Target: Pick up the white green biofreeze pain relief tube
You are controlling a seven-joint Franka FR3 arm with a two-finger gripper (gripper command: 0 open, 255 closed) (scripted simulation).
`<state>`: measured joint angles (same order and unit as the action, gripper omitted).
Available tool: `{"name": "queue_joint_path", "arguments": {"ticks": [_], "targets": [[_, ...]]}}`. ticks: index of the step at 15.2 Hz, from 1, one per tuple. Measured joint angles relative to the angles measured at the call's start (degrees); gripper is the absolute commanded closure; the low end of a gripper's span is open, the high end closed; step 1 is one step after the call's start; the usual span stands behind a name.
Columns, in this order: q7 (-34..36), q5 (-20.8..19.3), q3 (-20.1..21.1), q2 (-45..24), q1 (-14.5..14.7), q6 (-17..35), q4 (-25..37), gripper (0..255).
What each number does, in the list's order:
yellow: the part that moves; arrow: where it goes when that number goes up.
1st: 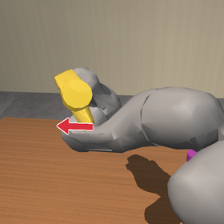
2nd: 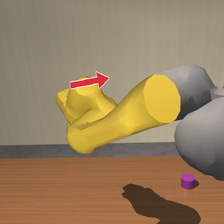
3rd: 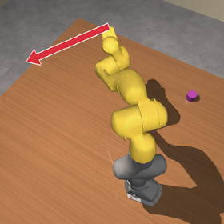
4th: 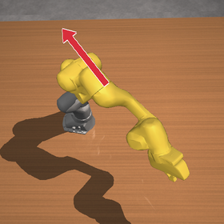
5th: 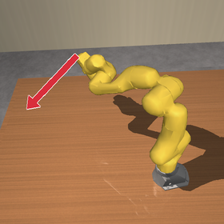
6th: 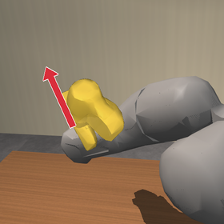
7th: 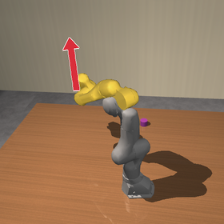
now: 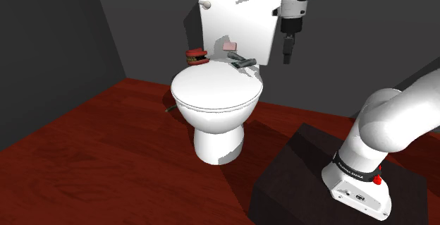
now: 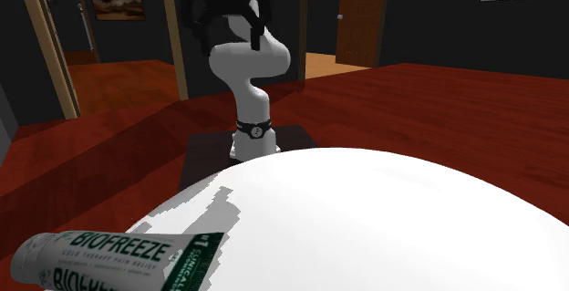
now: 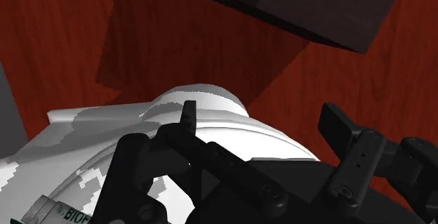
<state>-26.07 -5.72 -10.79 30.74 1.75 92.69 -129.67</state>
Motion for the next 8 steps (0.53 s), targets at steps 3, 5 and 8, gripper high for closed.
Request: {"name": "queue_joint_path", "arguments": {"ticks": [3,5,8], "targets": [[-8.14,-1.64,-3.19,-5.18,0.73,3.30,2.29,0],[-13.58,-2.20,-5.11,-9.09,1.25,5.10,4.74,0],[-21.70,-2.49,-7.69,-14.59,1.87,7.84,8.04,0]]}}
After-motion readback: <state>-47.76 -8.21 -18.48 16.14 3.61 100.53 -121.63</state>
